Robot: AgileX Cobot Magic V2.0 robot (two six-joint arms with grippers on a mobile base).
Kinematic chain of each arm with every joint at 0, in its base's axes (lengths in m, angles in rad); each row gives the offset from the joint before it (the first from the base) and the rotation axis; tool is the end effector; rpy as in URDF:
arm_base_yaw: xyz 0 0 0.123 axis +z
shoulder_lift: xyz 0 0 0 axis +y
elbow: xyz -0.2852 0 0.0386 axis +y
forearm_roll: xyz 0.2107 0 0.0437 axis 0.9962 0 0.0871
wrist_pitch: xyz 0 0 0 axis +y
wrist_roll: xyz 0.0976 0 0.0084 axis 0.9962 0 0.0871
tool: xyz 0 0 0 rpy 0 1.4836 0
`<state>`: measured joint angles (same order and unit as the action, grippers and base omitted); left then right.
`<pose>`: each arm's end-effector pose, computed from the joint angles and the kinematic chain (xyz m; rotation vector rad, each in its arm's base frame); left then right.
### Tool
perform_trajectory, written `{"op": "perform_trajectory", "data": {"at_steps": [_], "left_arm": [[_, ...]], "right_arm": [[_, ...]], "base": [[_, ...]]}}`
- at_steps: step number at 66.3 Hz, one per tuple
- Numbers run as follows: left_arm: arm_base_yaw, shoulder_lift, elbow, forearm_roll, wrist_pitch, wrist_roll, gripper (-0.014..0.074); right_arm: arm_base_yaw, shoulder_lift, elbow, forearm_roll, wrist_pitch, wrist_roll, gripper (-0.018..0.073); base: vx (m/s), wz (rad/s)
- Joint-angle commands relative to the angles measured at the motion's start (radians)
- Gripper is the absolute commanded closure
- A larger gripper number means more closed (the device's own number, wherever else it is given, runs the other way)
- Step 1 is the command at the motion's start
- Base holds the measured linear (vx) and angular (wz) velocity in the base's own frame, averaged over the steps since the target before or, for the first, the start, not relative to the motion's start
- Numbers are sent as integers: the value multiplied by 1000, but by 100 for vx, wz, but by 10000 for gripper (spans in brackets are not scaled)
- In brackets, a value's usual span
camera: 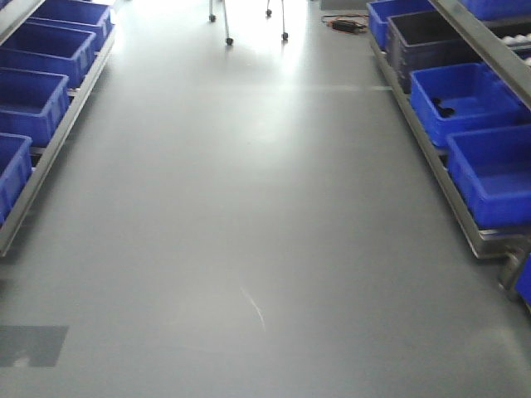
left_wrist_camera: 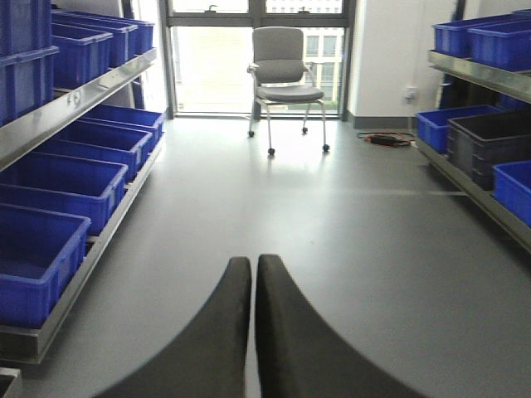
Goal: Pour parts from conveyor to right shelf
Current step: 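Turn and drive up to the shelf of blue bins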
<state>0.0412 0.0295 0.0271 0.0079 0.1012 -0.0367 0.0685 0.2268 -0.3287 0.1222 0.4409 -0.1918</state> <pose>0.0266 0.0012 0.1947 -0.0581 1.6404 0.0101 0.0303 0.0072 0.2654 -0.1727 1.8113 0.0384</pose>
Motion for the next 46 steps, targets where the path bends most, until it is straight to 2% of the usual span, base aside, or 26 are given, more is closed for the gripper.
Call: {"op": "perform_trajectory", "data": {"at_steps": [1, 20, 46], "left_arm": [[-5, 17, -20, -8, -79, -8, 602], [-5, 17, -20, -8, -79, -8, 602], [-5, 17, -20, -8, -79, -8, 602]], "right_arm": [[-2, 9, -29, 1, -80, -8, 564], [-2, 9, -29, 1, -80, -8, 564], [-2, 9, -29, 1, -80, -8, 564]], "base": [[57, 27], [50, 56], [33, 111]]}}
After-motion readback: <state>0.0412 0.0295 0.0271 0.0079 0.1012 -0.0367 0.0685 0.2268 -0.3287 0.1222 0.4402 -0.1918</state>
